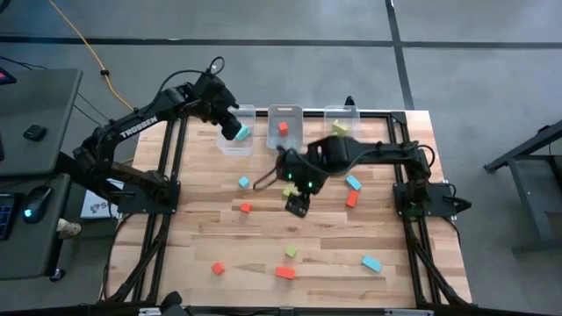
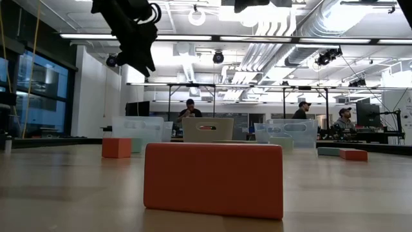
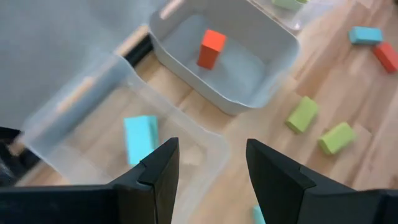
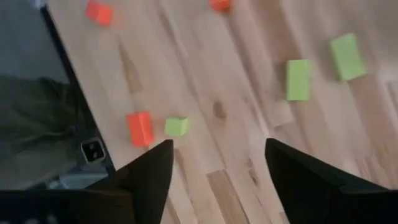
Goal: Sort & place blocks by color
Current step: Put the large orange rectangular block into the gray bin
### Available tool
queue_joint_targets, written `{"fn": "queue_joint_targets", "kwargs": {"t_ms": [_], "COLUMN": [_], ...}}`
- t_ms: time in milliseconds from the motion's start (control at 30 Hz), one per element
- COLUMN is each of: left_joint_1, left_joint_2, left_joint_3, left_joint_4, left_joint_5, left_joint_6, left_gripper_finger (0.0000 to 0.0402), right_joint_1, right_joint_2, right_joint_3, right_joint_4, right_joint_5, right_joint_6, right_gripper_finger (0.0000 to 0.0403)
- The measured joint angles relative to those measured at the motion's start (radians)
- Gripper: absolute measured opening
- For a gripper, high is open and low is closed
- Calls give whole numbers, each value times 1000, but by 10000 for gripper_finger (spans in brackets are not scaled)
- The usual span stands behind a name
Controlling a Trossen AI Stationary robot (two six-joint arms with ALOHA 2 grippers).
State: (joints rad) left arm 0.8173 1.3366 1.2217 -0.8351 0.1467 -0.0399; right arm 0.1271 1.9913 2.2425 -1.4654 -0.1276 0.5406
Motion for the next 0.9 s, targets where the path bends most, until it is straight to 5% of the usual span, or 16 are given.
{"fn": "queue_joint_targets", "kwargs": {"t_ms": [533, 900], "left_joint_1": [-193, -240], "left_joint_2": [-3, -3], "left_joint_3": [0, 0], "left_joint_4": [-168, -294], "left_joint_5": [-3, -123], "left_joint_6": [-52, -44], "left_gripper_finger": [161, 161], "right_joint_1": [193, 283], "right_joint_2": [102, 245], "right_joint_3": [0, 0], "right_joint_4": [130, 238], "right_joint_5": [42, 44], "right_joint_6": [-65, -44], "right_gripper_finger": [264, 264]}}
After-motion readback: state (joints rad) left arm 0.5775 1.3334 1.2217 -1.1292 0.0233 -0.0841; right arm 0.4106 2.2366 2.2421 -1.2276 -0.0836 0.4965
